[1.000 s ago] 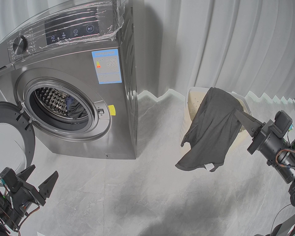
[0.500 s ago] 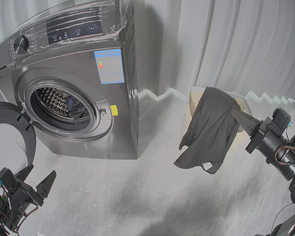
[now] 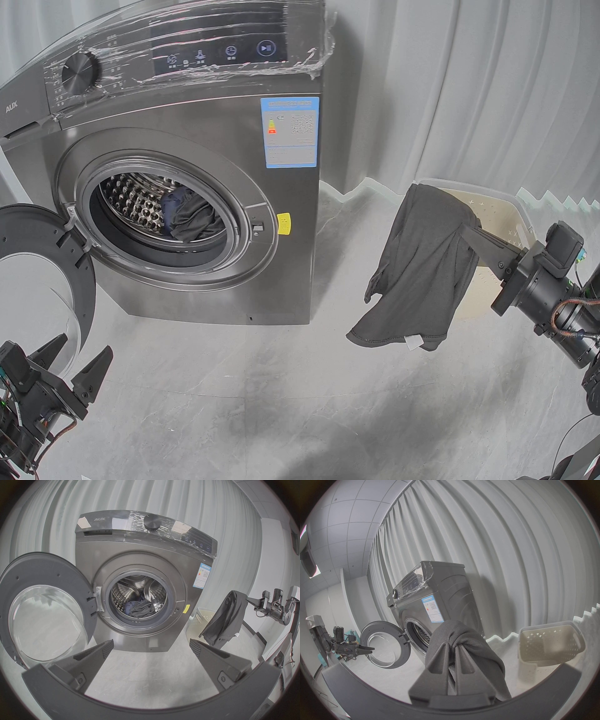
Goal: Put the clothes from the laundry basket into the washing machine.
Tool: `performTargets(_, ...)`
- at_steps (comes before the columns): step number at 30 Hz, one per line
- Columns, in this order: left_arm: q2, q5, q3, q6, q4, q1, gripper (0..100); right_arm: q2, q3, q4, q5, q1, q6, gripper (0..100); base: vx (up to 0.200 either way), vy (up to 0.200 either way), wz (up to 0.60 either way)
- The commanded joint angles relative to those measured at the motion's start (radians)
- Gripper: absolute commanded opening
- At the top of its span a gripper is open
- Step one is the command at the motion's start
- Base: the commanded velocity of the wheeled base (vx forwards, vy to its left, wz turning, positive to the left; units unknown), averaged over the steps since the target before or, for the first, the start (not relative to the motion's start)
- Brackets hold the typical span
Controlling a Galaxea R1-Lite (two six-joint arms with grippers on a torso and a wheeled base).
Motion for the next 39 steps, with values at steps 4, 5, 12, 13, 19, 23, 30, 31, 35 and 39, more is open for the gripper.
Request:
performTargets(4, -0.007, 0.0, 0.016, 0.0, 0.0, -0.002, 100, 0.017, 0.0, -0.001, -0.002, 0.012, 0.001, 0, 0.0, 0.2, 0.0)
performTargets(5, -0.009, 0.0, 0.016, 0.0, 0.001, -0.004, 100, 0.019, 0.0, -0.001, -0.002, 0.017, 0.001, 0, 0.0, 0.2, 0.0)
performTargets(12, -0.006, 0.0, 0.018, 0.001, 0.001, -0.008, 100, 0.019, 0.0, -0.002, -0.005, 0.023, 0.001, 0, 0.0, 0.114, 0.0)
performTargets(13, -0.004, 0.0, 0.018, 0.0, 0.001, -0.01, 100, 0.019, 0.0, -0.002, -0.005, 0.023, 0.001, 0, 0.0, 0.0, 0.0)
performTargets(19, -0.004, 0.0, 0.016, 0.001, 0.006, -0.01, 100, 0.02, 0.002, -0.002, -0.004, 0.023, 0.003, 0, -0.167, 0.0, 0.0)
performTargets(23, -0.007, 0.0, 0.016, 0.006, 0.006, -0.01, 100, 0.02, 0.003, -0.002, -0.004, 0.023, 0.003, 0, -0.1, 0.0, 0.0)
performTargets(30, -0.01, 0.0, 0.016, 0.004, 0.006, -0.008, 100, 0.026, 0.011, -0.002, 0.001, 0.02, 0.006, 0, 0.0, 0.086, 0.0)
performTargets(31, -0.01, 0.0, 0.016, 0.004, 0.006, -0.008, 100, 0.026, 0.011, -0.001, 0.001, 0.02, 0.006, 0, 0.0, 0.2, 0.0)
performTargets(35, -0.012, 0.0, 0.016, 0.006, 0.006, -0.008, 100, 0.032, 0.011, -0.002, -0.001, 0.022, 0.006, 0, 0.0, 0.2, 0.0)
performTargets(39, -0.015, 0.0, 0.015, 0.009, 0.004, -0.007, 100, 0.037, 0.009, -0.002, -0.004, 0.025, 0.008, 0, 0.0, 0.2, 0.0)
